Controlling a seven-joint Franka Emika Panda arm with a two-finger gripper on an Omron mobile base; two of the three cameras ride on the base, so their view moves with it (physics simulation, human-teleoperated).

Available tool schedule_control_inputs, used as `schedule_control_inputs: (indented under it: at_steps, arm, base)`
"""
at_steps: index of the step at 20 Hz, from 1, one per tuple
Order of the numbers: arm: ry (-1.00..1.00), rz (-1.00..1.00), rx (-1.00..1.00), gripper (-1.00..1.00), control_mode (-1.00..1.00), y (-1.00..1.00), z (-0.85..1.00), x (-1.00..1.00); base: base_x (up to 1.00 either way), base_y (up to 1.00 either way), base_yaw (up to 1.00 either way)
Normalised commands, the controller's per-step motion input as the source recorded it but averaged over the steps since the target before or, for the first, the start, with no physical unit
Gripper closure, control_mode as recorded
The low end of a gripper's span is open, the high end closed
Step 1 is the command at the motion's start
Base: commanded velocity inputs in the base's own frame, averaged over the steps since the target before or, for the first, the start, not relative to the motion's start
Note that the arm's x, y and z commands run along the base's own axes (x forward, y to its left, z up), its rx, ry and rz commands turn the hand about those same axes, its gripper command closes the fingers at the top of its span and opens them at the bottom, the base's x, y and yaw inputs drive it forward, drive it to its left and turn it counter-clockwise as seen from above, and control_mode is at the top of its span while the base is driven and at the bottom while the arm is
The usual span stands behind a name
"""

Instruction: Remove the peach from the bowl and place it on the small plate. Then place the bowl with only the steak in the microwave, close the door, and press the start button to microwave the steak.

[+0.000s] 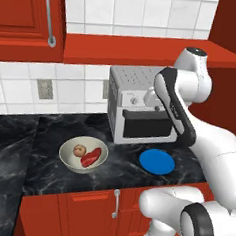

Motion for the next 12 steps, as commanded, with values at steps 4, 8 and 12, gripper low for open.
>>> schedule_control_inputs:
  at_steps: [4,8,12]
  arm:
    - [-0.05,0.00,0.00,-1.00,-1.00,0.00,0.00,-0.32]
    - [-0.27,0.00,-0.20,-1.00,-1.00,0.66,-0.16,-0.57]
    - [0.04,0.01,-0.31,-1.00,-1.00,1.00,-0.52,0.09]
  base:
    - [0.00,0.00,0.00]
    - [0.00,0.00,0.00]
    - [0.00,0.00,0.00]
